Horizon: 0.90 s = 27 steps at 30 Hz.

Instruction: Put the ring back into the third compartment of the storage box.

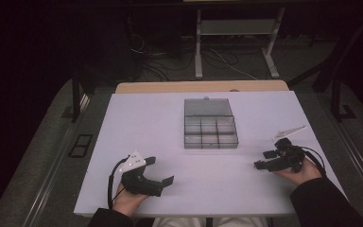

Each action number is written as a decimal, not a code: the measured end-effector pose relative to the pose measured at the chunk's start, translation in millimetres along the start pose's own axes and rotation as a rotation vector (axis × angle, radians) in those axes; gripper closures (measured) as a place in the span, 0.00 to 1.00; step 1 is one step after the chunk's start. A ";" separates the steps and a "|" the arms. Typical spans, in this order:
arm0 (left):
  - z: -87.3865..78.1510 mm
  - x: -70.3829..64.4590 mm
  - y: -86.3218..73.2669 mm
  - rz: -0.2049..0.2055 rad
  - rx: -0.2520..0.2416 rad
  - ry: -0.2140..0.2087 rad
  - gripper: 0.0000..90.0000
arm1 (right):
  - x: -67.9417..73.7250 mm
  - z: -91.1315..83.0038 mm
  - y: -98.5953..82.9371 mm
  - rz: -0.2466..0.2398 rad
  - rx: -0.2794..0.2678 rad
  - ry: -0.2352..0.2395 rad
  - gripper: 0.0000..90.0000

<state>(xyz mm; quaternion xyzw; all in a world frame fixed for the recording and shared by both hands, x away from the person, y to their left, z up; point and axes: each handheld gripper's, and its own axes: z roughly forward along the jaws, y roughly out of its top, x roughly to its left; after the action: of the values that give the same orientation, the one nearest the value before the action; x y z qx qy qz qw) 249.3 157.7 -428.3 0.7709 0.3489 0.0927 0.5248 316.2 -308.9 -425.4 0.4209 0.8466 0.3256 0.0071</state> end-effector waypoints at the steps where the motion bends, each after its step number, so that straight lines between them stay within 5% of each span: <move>1: 0.0 0.0 -0.1 0.000 0.000 0.000 0.00 | -0.4 0.5 -0.7 -0.001 0.002 0.000 0.38; 27: 0.5 -0.6 -0.3 0.000 0.001 -0.002 0.00 | -2.1 7.8 -2.9 -0.037 0.031 0.018 0.70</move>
<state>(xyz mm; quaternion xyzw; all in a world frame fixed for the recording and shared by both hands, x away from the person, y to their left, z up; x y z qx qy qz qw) 248.9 157.0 -428.6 0.7714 0.3482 0.0917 0.5246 317.8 -307.5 -433.7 0.4024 0.8592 0.3159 -0.0010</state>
